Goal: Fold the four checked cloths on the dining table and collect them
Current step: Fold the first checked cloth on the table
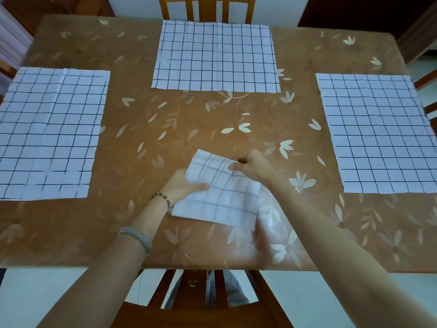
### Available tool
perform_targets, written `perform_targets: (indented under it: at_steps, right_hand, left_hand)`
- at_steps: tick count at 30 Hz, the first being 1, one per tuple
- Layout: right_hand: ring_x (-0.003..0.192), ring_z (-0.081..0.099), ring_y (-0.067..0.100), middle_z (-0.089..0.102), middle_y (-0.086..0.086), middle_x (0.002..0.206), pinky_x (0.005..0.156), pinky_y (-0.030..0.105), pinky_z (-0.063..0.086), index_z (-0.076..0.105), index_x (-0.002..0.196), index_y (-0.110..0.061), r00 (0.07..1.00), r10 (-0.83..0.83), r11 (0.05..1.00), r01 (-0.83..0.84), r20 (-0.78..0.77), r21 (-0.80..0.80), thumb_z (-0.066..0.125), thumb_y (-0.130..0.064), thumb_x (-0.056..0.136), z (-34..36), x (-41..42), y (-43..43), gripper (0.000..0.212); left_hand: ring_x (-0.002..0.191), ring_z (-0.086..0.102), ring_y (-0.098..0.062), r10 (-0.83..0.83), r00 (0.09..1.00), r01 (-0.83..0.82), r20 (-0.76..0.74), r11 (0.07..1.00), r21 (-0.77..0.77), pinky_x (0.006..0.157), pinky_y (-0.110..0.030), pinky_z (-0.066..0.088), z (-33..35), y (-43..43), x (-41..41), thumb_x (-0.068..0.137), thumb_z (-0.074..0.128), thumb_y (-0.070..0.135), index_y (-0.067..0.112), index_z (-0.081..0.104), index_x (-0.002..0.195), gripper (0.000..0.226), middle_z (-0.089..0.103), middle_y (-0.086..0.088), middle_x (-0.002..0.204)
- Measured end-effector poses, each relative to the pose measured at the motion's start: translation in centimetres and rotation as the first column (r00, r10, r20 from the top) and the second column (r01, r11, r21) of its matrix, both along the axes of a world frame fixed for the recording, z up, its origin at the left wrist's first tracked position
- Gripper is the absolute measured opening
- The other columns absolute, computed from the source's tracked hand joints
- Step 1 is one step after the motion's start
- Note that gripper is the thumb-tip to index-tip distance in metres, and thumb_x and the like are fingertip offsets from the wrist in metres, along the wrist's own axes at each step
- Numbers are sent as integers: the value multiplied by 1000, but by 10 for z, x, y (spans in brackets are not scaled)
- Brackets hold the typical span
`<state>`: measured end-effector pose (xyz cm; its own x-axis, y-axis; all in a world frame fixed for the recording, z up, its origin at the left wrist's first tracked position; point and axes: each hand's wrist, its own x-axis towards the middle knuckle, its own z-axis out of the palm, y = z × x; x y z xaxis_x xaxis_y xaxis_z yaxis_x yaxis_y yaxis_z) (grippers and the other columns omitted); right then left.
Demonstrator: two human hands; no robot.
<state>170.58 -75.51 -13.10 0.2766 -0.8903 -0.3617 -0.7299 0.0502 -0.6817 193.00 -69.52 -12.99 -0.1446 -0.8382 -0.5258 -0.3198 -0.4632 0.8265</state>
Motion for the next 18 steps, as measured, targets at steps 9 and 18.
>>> perform_targets:
  at_steps: [9,18]
  right_hand:
    - [70,54,18,62,7,75,69,31,43,73,79,-6,892,-311,949,273,328,158,74,-21,79,52,-27,-11,15]
    - [53,62,12,66,-2,58,53,22,48,68,60,-15,707,-570,809,394,418,437,68,-10,85,30,-33,28,26]
  left_hand:
    - [105,66,-25,354,760,-205,-545,926,317,85,-37,56,-4,5,26,48,94,23,13,63,114,74,69,-11,114]
    - [96,68,-22,451,789,-333,-417,885,326,80,-37,57,-13,14,-3,92,58,10,11,63,112,20,67,-10,115]
